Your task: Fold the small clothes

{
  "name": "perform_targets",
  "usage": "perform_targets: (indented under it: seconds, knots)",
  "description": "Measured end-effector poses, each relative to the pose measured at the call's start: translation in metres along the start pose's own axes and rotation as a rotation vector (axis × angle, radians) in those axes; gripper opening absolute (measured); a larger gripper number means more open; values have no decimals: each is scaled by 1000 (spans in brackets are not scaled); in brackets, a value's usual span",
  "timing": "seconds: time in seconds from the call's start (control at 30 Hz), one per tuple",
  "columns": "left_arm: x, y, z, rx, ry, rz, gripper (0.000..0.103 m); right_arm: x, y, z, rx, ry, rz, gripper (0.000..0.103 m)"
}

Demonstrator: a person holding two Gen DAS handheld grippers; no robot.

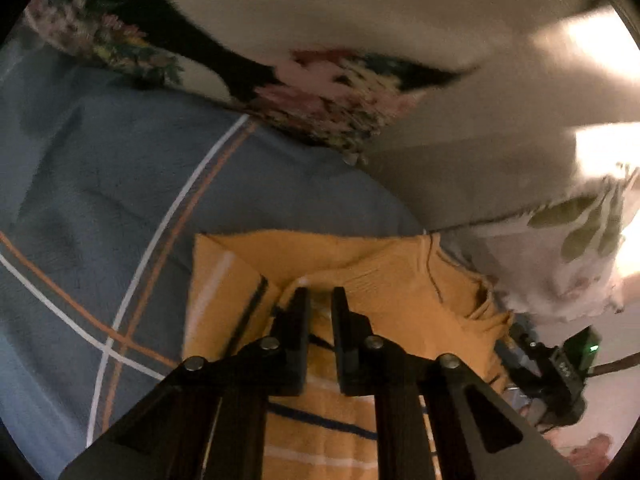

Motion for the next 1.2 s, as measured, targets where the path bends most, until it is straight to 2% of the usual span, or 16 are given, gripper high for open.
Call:
perform_targets:
  seconds: [0.17,0.23,0.3,0.4,0.5,0.6,0.7,0.73,0.77,0.8,0.83,0.87,0.9,1.0,1.1,1.2]
  knots:
    - [1,-14,-2,82,3,-31,13,2,-29,-4,-23,14,40,70]
    - [5,-27,-9,76,5,-14,23,7,-49,-2,-9,-9,59,70]
    - [13,-41,-21,50,-6,9,27,17,-74,5,-8,-21,66,71]
    - [32,-64,-35,33,-16,35,31,43,-97,19,8,-35,58,71]
    - [57,-87,-50,9,-3,56,46,71,-116,36,18,-27,35,72]
    - [93,-78,-47,-11,32,31,48,98,-123,52,37,-27,3,73]
    - [124,-64,-43,-21,81,-33,48,113,-121,67,53,-15,-17,73]
    - [133,-58,-40,-33,104,-54,47,117,-120,68,52,-22,-23,73]
    - [138,-54,-39,-64,131,-63,44,120,-117,68,46,-36,-36,67]
    - [139,-56,-37,-102,159,-47,31,124,-110,65,35,-51,-62,52]
    - [138,-58,-36,-110,164,-58,18,127,-103,62,39,-58,-85,14]
    - [134,-62,-38,-109,145,-60,16,126,-104,65,53,-61,-94,12]
    - [130,-68,-44,-126,134,-49,5,124,-107,69,65,-56,-86,12]
    - [120,-81,-59,-170,86,-19,5,122,-113,79,99,-51,-86,13]
    - [123,-94,-64,-127,35,4,7,120,-132,75,106,-69,-56,18]
    - [131,-107,-70,-114,-9,40,7,118,-152,70,116,-81,-24,31]
Point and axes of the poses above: each gripper's, at about its wrist camera, not at the fingertips, and y roughly the way its jaws point, z to its right, x to its underside, the point moved 7 cm from there along y, roughly the way its jaws point, and after that the axes turned 7 degrees about -x, right-handed, at the moved point
